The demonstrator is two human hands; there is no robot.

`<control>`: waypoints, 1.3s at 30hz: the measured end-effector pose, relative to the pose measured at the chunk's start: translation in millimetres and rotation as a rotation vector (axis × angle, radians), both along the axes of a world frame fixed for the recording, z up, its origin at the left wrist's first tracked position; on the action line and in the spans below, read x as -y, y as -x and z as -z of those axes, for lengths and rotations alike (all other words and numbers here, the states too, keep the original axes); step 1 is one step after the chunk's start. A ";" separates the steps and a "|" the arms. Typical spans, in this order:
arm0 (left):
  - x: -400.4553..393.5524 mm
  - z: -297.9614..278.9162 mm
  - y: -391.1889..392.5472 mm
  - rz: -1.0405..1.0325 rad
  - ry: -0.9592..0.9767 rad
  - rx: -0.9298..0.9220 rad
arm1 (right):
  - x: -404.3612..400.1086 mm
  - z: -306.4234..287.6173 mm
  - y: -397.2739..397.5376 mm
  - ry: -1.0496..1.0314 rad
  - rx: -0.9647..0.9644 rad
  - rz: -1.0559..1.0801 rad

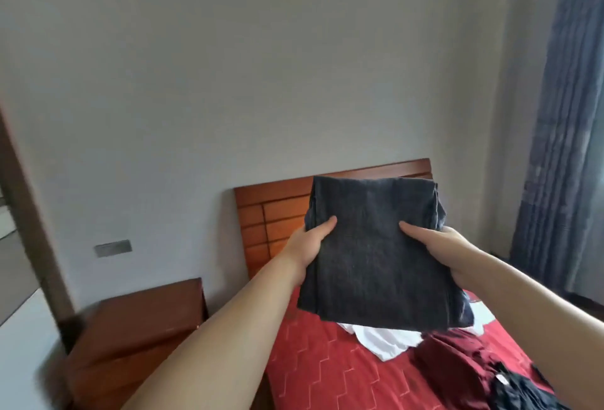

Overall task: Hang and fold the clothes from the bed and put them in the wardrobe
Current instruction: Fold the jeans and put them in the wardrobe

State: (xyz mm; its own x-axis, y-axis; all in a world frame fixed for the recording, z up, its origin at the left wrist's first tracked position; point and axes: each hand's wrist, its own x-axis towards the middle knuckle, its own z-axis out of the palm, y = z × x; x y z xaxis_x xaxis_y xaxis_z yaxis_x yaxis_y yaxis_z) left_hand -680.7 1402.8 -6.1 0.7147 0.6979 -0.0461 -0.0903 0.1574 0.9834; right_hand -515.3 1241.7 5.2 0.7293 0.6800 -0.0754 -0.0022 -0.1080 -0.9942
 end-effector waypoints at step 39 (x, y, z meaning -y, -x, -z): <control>-502.9 106.1 402.9 -0.691 0.094 -0.375 | -635.3 95.4 333.9 0.191 -0.127 -0.649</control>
State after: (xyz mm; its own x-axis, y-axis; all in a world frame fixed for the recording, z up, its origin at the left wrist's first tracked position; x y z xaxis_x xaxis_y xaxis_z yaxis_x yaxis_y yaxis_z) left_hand -1083.6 1905.7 -112.2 0.0465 0.9593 -0.2787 0.1370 0.2702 0.9530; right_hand -849.3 1877.0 -90.2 0.1567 0.9424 -0.2956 0.0066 -0.3003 -0.9538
